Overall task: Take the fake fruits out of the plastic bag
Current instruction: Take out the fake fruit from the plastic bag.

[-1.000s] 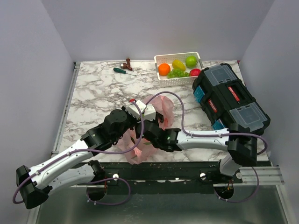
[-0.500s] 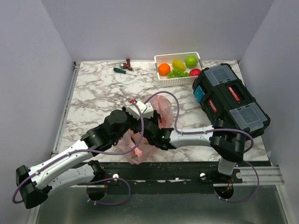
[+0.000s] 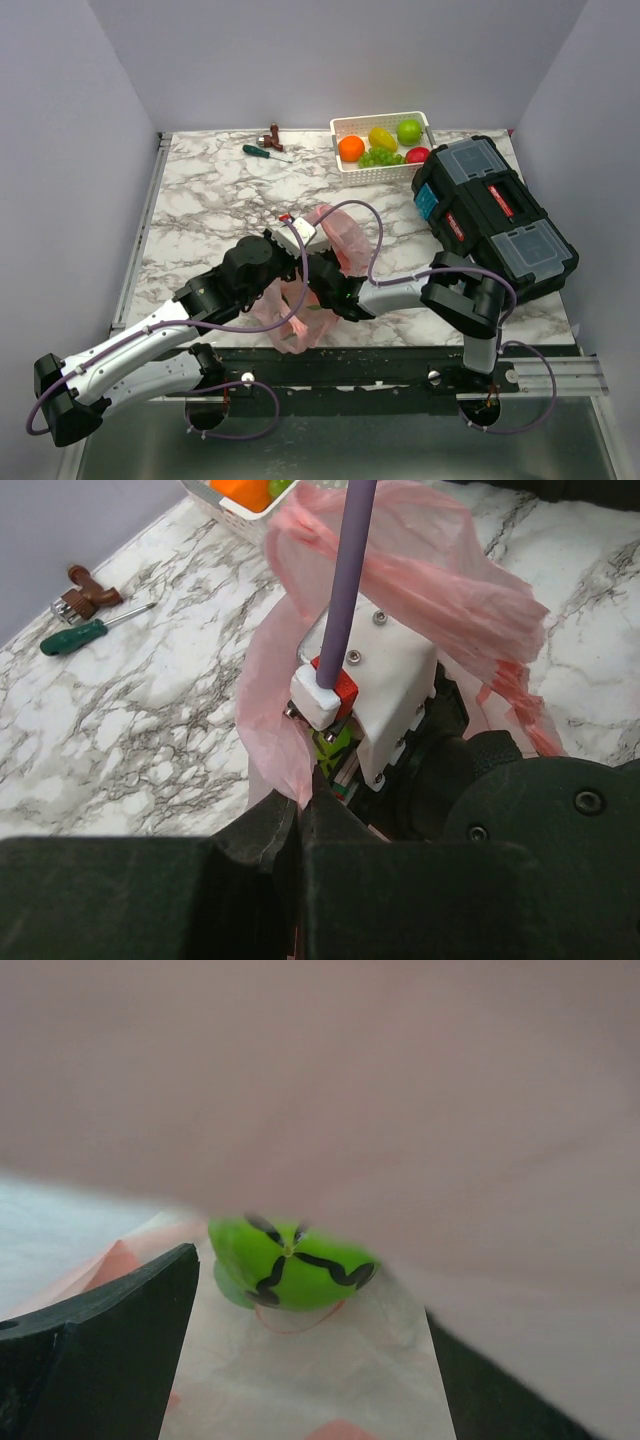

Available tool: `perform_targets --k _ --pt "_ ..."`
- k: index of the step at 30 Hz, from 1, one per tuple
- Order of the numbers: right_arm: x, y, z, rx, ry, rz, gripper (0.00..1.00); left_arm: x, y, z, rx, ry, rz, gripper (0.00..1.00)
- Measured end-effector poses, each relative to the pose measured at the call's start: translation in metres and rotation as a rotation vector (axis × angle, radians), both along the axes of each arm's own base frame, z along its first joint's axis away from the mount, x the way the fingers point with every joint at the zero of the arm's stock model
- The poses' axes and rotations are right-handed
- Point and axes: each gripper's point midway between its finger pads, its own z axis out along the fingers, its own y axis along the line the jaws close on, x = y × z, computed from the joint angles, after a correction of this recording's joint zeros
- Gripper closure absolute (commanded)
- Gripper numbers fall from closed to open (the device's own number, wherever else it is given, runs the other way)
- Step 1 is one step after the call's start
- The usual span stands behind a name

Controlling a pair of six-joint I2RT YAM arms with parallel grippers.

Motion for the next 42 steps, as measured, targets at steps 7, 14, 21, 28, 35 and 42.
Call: perform_targets --k 7,14,21,28,35,42 --pt "0.01 0.003 -0.019 -0.003 -0.029 0.007 0.08 -0.002 -0.003 -0.001 -0.01 0.009 -0.015 1.0" --pt "0.018 0.003 -0.034 -0.011 -0.042 0.002 0.15 -0.004 -0.005 -0.001 -0.012 0.014 -0.025 1.0" --pt "0.027 0.005 -0.035 -0.021 -0.057 -0.004 0.54 -0.005 -0.007 -0.001 -0.013 0.015 -0.031 1.0" --pt "0.023 0.01 -0.033 -0.026 -0.043 0.034 0.67 -0.006 -0.007 0.0 -0.017 0.012 -0.034 1.0" --pt "0.013 0.016 -0.001 0.014 -0.023 0.104 0.76 -0.007 -0.007 0.003 -0.023 0.006 -0.036 1.0" --pt "-0.013 0.003 0.02 0.063 0.04 0.185 0.79 -0.006 -0.005 0.003 -0.016 -0.002 -0.031 1.0"
